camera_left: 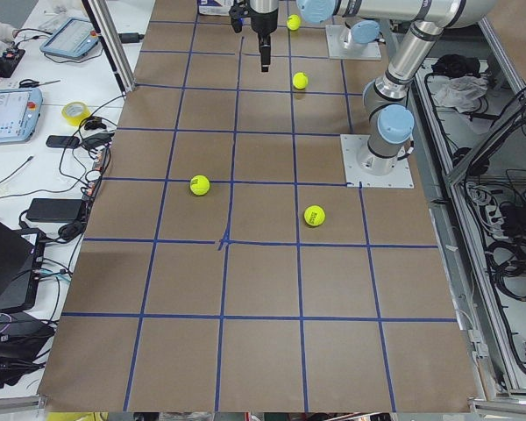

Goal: Lift up tennis ball bucket
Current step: 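Move the right gripper down toward the upright white-and-navy tennis ball tube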

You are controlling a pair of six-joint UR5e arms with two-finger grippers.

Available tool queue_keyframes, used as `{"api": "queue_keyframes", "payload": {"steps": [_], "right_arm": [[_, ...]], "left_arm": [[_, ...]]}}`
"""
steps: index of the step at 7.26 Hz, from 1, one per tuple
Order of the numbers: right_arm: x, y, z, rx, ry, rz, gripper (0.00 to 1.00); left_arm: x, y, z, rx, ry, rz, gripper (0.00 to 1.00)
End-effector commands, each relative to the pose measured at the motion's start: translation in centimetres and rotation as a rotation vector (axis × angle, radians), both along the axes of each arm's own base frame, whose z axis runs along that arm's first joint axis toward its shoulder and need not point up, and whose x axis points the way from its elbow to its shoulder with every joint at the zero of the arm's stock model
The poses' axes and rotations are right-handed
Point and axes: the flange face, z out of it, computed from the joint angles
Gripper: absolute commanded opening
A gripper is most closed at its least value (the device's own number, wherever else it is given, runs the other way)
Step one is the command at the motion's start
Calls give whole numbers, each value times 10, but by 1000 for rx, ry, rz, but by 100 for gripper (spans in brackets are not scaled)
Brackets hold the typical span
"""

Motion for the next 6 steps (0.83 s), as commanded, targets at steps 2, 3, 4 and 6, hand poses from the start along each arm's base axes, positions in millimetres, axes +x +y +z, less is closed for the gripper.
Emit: {"api": "queue_keyframes", "payload": {"steps": [2, 3, 4, 6], "right_arm": [[-103, -50, -65, 89, 5, -126, 100], [-136, -64, -99, 147, 12, -105, 100], [-173, -72, -118, 168, 36, -82, 100], [-201, -99, -166, 163, 65, 13, 100]], "left_arm": [[0, 0, -3, 7, -1, -1, 100], [0, 1, -3, 7, 1, -1, 100], [0, 1, -3, 10, 1, 1, 100], [0, 2, -2, 10, 0, 1, 100]]}}
